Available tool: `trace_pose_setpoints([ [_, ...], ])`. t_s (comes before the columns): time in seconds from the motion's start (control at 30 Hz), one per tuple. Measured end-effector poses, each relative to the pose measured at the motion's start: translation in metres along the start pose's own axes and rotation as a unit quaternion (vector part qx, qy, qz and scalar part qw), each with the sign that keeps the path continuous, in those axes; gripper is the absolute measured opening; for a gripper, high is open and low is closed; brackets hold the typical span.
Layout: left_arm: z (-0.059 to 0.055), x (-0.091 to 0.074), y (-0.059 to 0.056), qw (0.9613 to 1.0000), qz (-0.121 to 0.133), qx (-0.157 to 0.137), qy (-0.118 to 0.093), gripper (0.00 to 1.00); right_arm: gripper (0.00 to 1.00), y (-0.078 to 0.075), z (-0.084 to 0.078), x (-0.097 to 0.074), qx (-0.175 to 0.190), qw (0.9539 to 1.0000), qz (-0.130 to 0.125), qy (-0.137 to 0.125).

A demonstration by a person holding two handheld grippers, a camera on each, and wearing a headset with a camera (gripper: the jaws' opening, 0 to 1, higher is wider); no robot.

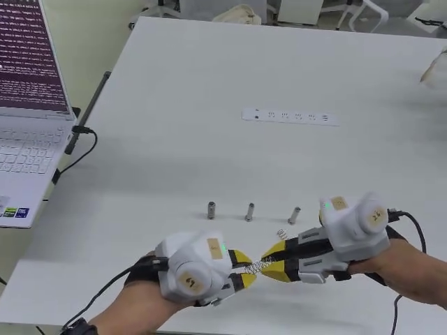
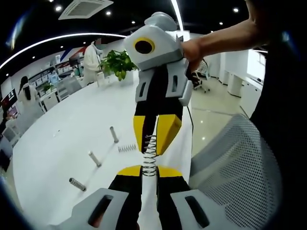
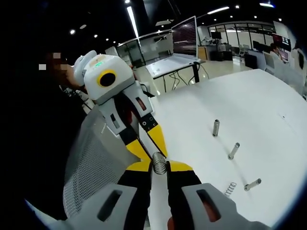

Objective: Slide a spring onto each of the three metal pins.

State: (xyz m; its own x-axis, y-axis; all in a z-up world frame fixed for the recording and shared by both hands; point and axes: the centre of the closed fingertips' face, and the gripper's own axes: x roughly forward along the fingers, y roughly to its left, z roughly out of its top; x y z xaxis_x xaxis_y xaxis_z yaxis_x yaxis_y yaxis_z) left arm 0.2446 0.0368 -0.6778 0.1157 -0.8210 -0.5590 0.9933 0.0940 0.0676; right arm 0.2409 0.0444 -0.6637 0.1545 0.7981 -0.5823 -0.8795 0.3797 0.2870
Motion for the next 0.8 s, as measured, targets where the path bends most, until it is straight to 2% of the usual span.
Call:
trace_pose_setpoints([
  [0.17,0.0048,0.0017,0.0001,1.0000,-0.004,-0.001,-0.008,0.03,0.09,0.0014,0.0014,0.0029,-0.026,0.9994,0.003,0.024],
  [0.33,0.0074,0.0023,-0.0006,0.9999,-0.008,0.004,-0.010,0.02,0.09,0.0028,0.0047,0.0025,-0.067,0.9961,0.007,0.057],
  [0.43,0.0080,0.0031,-0.0006,0.9999,-0.011,0.007,-0.010,0.02,0.09,0.0031,0.0043,0.0029,-0.092,0.9922,0.012,0.083],
  [0.73,0.0101,0.0041,-0.0009,0.9998,-0.017,0.005,-0.013,0.02,0.09,0.0033,0.0019,0.0053,-0.135,0.9834,0.020,0.120],
  [0.8,0.0100,0.0036,-0.0023,0.9997,-0.021,0.004,-0.013,0.02,0.09,0.0054,0.0005,0.0052,-0.150,0.9797,0.022,0.131],
])
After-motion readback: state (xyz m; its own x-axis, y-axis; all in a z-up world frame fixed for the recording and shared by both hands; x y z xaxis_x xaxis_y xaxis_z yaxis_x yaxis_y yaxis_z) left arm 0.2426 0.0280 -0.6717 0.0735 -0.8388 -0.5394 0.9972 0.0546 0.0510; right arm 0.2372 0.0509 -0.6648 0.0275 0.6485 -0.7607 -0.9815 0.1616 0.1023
